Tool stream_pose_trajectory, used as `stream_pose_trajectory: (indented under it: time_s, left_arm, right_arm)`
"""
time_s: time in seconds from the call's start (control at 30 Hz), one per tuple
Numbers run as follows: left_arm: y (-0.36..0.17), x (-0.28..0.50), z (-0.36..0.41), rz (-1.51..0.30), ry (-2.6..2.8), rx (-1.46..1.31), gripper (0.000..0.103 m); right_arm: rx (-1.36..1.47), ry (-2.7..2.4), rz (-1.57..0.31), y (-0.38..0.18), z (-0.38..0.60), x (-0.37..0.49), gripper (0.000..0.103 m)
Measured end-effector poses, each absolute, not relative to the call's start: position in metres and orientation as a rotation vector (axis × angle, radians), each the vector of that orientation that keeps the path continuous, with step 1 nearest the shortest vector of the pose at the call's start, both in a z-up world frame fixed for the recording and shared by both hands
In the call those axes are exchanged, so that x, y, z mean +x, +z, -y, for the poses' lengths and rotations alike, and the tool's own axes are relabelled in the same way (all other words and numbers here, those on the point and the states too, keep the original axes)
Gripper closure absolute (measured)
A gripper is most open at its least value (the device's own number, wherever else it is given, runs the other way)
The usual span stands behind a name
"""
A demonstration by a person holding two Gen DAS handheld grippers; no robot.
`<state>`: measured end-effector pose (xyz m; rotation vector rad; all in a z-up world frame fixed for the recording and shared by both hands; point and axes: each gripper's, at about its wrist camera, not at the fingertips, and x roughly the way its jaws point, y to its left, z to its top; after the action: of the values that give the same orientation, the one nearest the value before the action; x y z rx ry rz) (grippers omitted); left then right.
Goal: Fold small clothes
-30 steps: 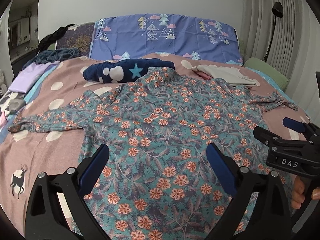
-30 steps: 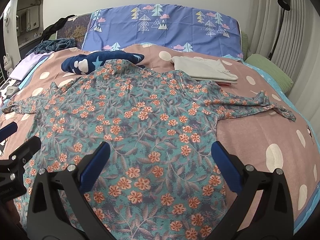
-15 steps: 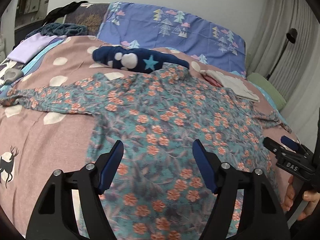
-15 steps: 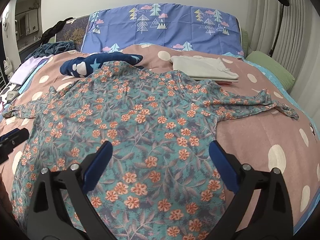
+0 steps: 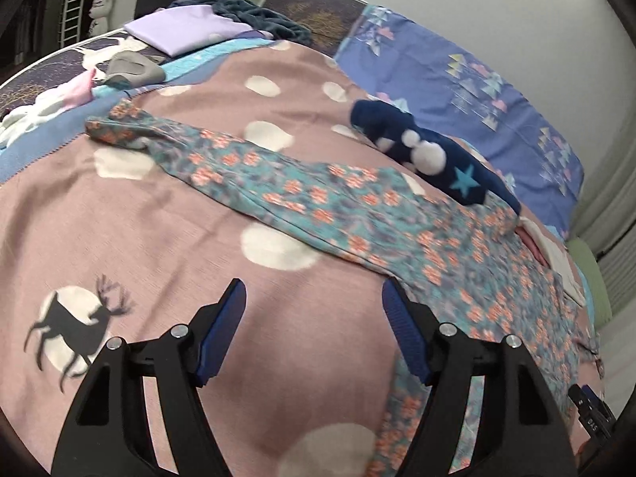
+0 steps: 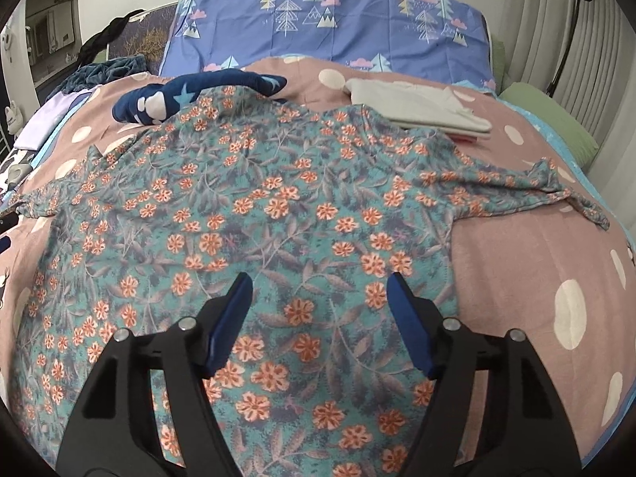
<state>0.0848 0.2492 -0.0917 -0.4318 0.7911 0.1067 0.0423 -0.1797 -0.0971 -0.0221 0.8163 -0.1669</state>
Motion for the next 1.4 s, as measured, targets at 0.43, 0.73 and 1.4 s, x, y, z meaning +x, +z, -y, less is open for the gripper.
stream_pose_trajectory:
  time_s: [0.43, 0.73, 1.4]
  left_arm:
    - [-0.117, 0.15, -0.364, -0.846, 0.37, -0.574, 0.022]
    - [-0.134, 0.17, -0.451, -0.761, 0.568, -0.836, 0.022]
    - [0.004, 0.193, -0.22, -0.556, -0.206, -0.428, 0.1]
  right_arm:
    - [-0.047, -0.173, -0.857, -0.109, 0.176, 0.064, 0.024]
    - [-0.051, -0.197, -0.875, -0.116, 0.181, 0.073, 0.022]
    - [0.02, -0.153, -0.84, -0.113, 0.19, 0.071, 0.022]
